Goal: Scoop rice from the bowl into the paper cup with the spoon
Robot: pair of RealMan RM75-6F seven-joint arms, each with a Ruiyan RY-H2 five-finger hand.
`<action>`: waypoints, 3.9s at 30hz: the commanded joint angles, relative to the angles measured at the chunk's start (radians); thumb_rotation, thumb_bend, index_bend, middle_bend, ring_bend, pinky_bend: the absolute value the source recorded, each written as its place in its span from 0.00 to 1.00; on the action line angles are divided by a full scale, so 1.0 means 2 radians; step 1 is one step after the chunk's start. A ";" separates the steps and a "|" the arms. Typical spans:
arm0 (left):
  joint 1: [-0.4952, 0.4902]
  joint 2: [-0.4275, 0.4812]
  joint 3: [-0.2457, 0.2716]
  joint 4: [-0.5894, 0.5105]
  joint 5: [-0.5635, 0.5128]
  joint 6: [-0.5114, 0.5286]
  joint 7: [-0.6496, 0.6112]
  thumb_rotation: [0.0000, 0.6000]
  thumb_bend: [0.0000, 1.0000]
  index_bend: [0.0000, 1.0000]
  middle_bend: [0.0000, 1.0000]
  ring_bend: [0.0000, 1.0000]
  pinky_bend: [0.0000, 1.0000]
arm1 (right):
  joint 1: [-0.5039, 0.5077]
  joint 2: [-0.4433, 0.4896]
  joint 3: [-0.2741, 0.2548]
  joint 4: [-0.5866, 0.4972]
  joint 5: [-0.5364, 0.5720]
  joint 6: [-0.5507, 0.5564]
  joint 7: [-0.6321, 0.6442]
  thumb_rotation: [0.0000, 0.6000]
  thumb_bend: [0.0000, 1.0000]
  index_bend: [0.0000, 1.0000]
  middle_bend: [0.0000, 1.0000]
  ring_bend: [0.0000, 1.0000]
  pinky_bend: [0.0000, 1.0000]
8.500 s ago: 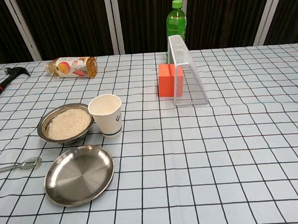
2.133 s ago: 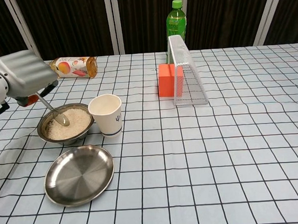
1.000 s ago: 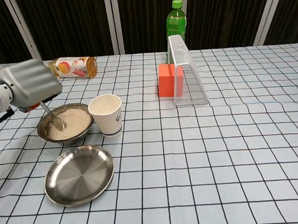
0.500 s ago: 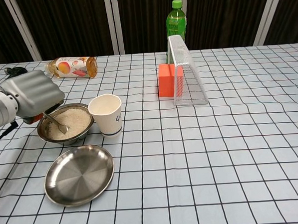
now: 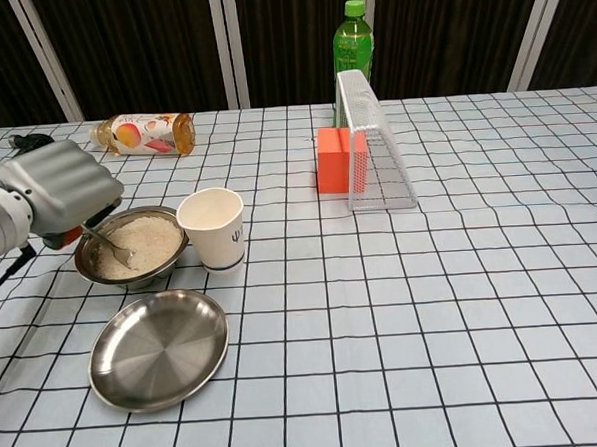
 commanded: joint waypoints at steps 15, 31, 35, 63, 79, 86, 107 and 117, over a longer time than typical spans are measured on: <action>0.048 -0.041 0.001 0.070 0.057 0.026 -0.119 1.00 0.50 0.56 1.00 1.00 1.00 | 0.002 -0.014 0.007 0.012 0.002 0.008 0.007 1.00 0.32 0.00 0.00 0.00 0.00; 0.055 -0.061 -0.016 0.082 0.076 0.031 -0.133 1.00 0.50 0.56 1.00 1.00 1.00 | 0.002 -0.013 0.007 0.012 -0.001 0.010 0.005 1.00 0.32 0.00 0.00 0.00 0.00; 0.055 -0.058 -0.020 0.078 0.081 0.033 -0.131 1.00 0.50 0.56 1.00 1.00 1.00 | 0.002 -0.013 0.007 0.011 -0.001 0.010 0.005 1.00 0.32 0.00 0.00 0.00 0.00; 0.089 -0.081 -0.038 0.110 0.145 0.057 -0.226 1.00 0.51 0.56 1.00 1.00 1.00 | 0.002 -0.019 0.010 0.016 0.000 0.014 0.007 1.00 0.32 0.00 0.00 0.00 0.00; 0.107 -0.044 -0.052 0.073 0.158 0.069 -0.244 1.00 0.51 0.57 1.00 1.00 1.00 | 0.001 -0.018 0.009 0.015 0.000 0.015 0.004 1.00 0.32 0.00 0.00 0.00 0.00; 0.112 -0.022 -0.057 0.048 0.168 0.076 -0.243 1.00 0.51 0.57 1.00 1.00 1.00 | 0.002 -0.018 0.009 0.016 0.001 0.013 0.004 1.00 0.32 0.00 0.00 0.00 0.00; 0.068 -0.008 -0.098 -0.031 0.148 0.047 -0.147 1.00 0.51 0.57 1.00 1.00 1.00 | 0.001 -0.018 0.010 0.017 -0.001 0.016 0.005 1.00 0.32 0.00 0.00 0.00 0.00; 0.037 -0.025 -0.110 -0.040 0.119 0.034 -0.083 1.00 0.51 0.57 1.00 1.00 1.00 | 0.001 -0.018 0.011 0.017 -0.003 0.021 0.003 1.00 0.32 0.00 0.00 0.00 0.00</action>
